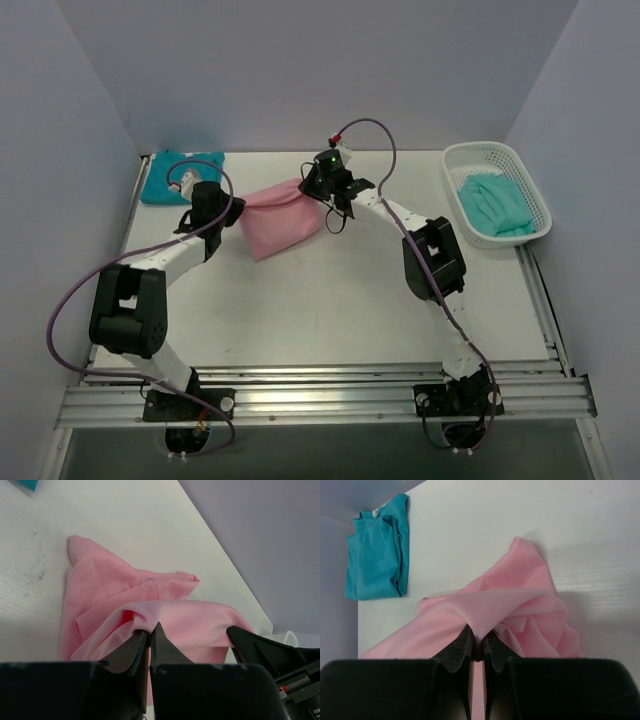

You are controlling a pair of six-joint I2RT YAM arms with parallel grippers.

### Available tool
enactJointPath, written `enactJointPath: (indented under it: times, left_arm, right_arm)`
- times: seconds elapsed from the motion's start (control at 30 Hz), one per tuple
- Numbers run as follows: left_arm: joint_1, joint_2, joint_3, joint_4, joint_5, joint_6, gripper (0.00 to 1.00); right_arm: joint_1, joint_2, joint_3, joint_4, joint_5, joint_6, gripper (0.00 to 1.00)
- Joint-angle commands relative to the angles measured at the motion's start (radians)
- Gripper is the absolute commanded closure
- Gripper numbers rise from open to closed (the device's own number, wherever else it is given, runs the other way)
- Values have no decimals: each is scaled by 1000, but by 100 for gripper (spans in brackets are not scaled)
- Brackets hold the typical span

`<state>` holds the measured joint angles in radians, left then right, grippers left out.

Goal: Fold and stack the t-shirts
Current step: Fold the tshirt

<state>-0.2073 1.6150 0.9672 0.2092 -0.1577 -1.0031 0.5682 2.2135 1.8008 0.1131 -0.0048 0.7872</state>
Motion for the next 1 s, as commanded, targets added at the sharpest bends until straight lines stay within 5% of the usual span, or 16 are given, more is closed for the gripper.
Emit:
enactJointPath:
  times: [0.0, 0.23, 0.33, 0.37, 0.47, 0.53, 0.57, 0.67, 0.97]
  left_arm:
    - [38, 92, 109, 105, 49, 1, 96]
    - [94, 368, 269, 225, 144, -20, 98]
    - [120, 471, 353, 266, 171, -32, 98]
    - [126, 494, 373, 272, 184, -34, 98]
    - [152, 594, 467, 295, 205, -43, 93]
    - [170, 666, 542, 318, 236, -43, 78]
    - [177, 686, 565, 323, 247, -43, 52]
    - [192, 746, 655, 338, 276, -22, 6]
    - [201, 711, 825, 300, 349, 49, 6]
  right_arm:
    - [-53, 86, 130, -12, -50, -16, 100]
    - [-122, 308, 299, 205, -208, 55, 84]
    - [-143, 386, 351, 342, -288, 81, 59]
    - [-148, 403, 370, 373, -305, 86, 37]
    - [-157, 446, 410, 473, -345, 83, 1]
    - [-162, 456, 396, 572, -376, 87, 0]
    - [-163, 456, 387, 608, -389, 92, 0]
    - [-168, 434, 321, 733, -434, 115, 0]
    - [-177, 246, 2, 1023, -474, 152, 0]
